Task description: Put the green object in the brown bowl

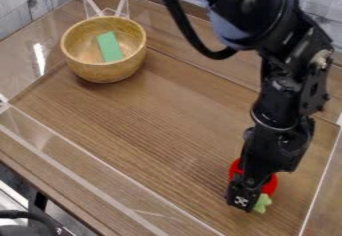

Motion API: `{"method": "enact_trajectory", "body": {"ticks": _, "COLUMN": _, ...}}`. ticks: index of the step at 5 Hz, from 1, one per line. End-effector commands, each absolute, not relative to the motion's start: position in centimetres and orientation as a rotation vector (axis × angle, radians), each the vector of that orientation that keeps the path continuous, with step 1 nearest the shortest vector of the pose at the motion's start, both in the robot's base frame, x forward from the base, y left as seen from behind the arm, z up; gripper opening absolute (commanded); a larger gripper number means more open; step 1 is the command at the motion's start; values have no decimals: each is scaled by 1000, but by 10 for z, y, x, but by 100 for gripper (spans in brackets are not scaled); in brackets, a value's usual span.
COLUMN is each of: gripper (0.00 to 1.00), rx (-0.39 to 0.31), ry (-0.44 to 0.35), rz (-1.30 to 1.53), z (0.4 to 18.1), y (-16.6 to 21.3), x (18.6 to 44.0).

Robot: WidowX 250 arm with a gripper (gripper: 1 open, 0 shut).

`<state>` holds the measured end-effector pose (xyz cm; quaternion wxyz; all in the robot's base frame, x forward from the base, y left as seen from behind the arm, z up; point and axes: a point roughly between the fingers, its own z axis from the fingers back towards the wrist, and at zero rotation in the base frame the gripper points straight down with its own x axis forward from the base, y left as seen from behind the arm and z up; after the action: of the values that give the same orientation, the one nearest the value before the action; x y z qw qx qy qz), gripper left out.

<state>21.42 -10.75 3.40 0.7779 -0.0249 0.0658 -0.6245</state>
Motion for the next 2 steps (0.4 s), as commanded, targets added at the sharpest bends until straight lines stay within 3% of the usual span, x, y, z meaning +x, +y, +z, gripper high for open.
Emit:
{"method": "enact_trajectory", "body": {"ticks": 1, "gripper": 100, "rx": -17, "ry": 125, "rz": -1337, "z": 47, "y": -106, "x": 218}}
{"method": "enact_trajectory", "body": {"ticks": 2, "gripper": 100, "rx": 9, "ry": 130, "rz": -1320, "z": 54, "y": -103, "x": 219}}
